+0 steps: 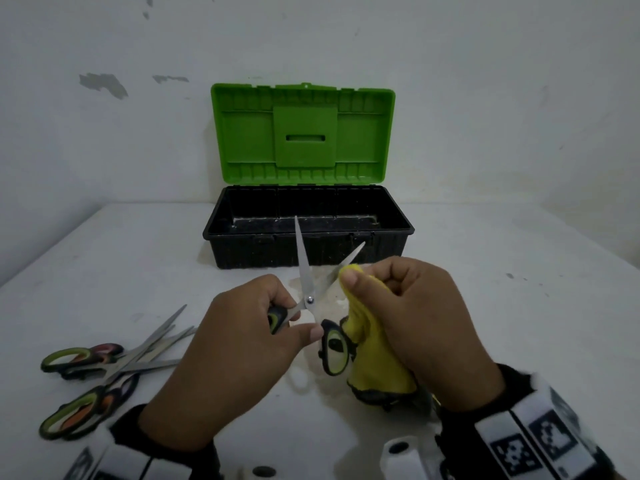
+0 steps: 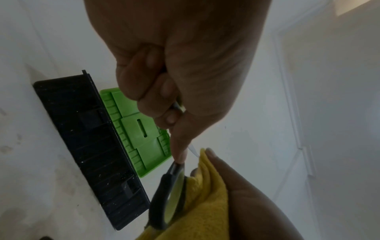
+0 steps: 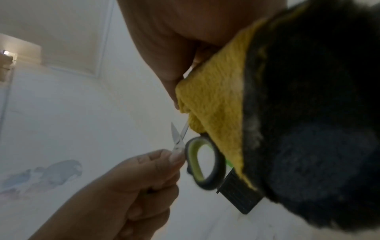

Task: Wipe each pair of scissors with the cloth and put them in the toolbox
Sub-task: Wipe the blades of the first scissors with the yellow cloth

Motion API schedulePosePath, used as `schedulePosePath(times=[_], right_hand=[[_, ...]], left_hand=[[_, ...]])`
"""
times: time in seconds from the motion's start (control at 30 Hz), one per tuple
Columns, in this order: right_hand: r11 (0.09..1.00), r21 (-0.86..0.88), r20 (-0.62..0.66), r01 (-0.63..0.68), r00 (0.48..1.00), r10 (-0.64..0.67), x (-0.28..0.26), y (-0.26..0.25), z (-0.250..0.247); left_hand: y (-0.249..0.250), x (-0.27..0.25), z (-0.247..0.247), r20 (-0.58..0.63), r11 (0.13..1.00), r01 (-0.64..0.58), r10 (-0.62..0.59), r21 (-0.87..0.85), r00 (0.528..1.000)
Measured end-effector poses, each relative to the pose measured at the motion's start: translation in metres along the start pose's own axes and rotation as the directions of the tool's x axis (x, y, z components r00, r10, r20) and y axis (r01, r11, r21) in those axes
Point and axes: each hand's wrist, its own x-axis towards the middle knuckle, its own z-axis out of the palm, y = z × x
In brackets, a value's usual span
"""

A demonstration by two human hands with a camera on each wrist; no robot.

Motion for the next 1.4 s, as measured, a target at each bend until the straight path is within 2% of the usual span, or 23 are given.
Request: schedulePosePath(times=[0.13,0.33,0.43,0.5,0.6,0.73,0.8,0.9,1.03,1.2,1.3,1.4], right_hand=[[0.991,-0.122,0.024,0.059,0.998,-0.057,-0.003,0.001,0.015],[0.998,-0.067,-0.092,-0.004,0.996,-0.002,0.005,0.005,0.012],[0.998,-0.062,-0.029,0.008,1.0,-0.01,-0.002,-0.002,0.018],[0.999,-0.05,-0.041,0.012,0.999,-0.014,-0.002,-0.003,0.019],[1.0,-0.009,-0.115,-0.027,0.993,0.026,0.006,0.003,0.014],[1.0,-0.018,-0.053,-0.011,0.999,0.01,0.001,-0.003,0.016],[1.0,-0.009,-0.067,-0.024,0.998,0.023,0.002,-0.005,0.013],[0.989,0.119,-0.109,-0.083,0.989,0.096,0.009,-0.003,0.006],[1.0,-0.022,-0.087,-0.02,0.996,0.018,0.001,-0.004,0.012],[0.992,0.087,-0.147,-0.087,0.984,0.099,0.009,0.001,0.005],[0.999,-0.037,-0.095,-0.039,0.995,0.035,0.002,-0.001,0.011],[0.999,-0.03,-0.094,-0.041,0.995,0.038,0.003,-0.003,0.008]], left_hand=[[0.004,-0.003,0.004,-0.008,0.997,-0.067,0.068,0.047,0.998],[0.002,-0.007,0.003,-0.057,0.991,-0.111,0.115,0.079,0.992],[0.001,-0.008,0.003,-0.067,0.987,-0.132,0.138,0.091,0.988],[0.001,-0.008,0.003,-0.069,0.985,-0.136,0.144,0.102,0.987],[0.003,-0.008,0.004,-0.073,0.984,-0.134,0.143,0.115,0.987],[0.003,-0.008,0.003,-0.06,0.985,-0.124,0.132,0.123,0.989],[0.004,-0.009,0.002,-0.05,0.985,-0.114,0.121,0.126,0.991],[0.004,-0.009,0.003,-0.051,0.988,-0.11,0.116,0.111,0.992],[0.002,-0.01,0.002,-0.052,0.99,-0.099,0.104,0.098,0.993],[0.001,-0.009,0.001,-0.034,0.99,-0.107,0.11,0.09,0.993],[0.0,-0.008,0.0,-0.036,0.992,-0.095,0.098,0.083,0.995],[-0.001,-0.008,-0.002,-0.026,0.994,-0.074,0.076,0.083,0.997]])
